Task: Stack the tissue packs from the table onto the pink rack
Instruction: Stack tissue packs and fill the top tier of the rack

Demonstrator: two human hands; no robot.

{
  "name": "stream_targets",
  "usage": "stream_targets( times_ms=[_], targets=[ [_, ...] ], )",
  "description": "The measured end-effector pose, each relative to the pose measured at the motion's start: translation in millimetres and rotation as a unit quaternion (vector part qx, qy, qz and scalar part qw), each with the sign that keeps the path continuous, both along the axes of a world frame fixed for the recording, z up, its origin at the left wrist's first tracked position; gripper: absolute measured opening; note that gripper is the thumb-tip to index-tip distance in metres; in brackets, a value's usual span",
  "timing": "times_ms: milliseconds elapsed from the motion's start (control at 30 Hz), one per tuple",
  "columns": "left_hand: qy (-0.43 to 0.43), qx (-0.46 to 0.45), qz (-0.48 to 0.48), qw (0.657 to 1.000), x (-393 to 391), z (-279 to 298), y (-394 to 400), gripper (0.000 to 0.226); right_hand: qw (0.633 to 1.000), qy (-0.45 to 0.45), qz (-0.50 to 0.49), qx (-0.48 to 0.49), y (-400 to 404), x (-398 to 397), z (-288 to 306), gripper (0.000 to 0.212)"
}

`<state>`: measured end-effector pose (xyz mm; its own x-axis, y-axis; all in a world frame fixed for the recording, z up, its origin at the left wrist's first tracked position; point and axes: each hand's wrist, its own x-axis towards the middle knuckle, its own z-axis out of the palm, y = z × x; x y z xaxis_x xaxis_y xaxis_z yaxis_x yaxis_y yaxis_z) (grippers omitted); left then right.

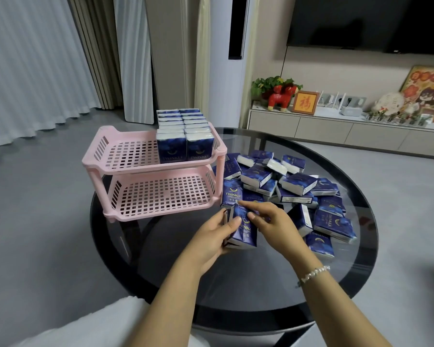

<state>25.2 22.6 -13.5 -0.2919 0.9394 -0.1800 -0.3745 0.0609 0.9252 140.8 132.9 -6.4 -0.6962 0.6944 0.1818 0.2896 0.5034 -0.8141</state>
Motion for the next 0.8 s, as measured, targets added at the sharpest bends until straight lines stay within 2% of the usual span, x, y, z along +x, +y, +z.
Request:
stream_targets(
  times_ms=[167,267,367,467,533,667,800],
  targets=[
    [-0.020,-0.030,0.118,0.992,-7.8,-3.9,3.4,0.027,1.000,0.010,-0.009,0.005,8.4,-17.0,5.4,0.026],
    [-0.046,-0.024,0.192,0.980,-14.5,-3.8,3.8,0.020,0.990,-0.030,-0.068,0.118,25.3,-30.7,12.9,0.031],
    [-0.036,-0.029,0.243,0.969,-22.0,-6.2,3.1,0.021,0.940,-0.146,-0.084,0.296,42.5,-47.2,22.9,0.047],
    [-0.049,-0.032,0.251,0.966,-23.6,-7.8,3.4,0.025,0.896,-0.250,-0.051,0.364,54.6,-63.9,31.3,0.066],
    [-0.050,-0.036,0.242,0.968,-23.8,-8.9,3.6,0.026,0.879,-0.288,-0.025,0.380,62.1,-73.3,30.5,0.072],
    [-0.045,-0.043,0.230,0.971,-25.4,-11.6,3.1,0.027,0.869,-0.336,0.018,0.363,69.9,-80.6,25.2,0.074],
    [-0.048,-0.042,0.228,0.971,-26.6,-12.0,3.8,0.027,0.893,-0.305,0.011,0.331,71.0,-79.8,26.0,0.063]
  ],
)
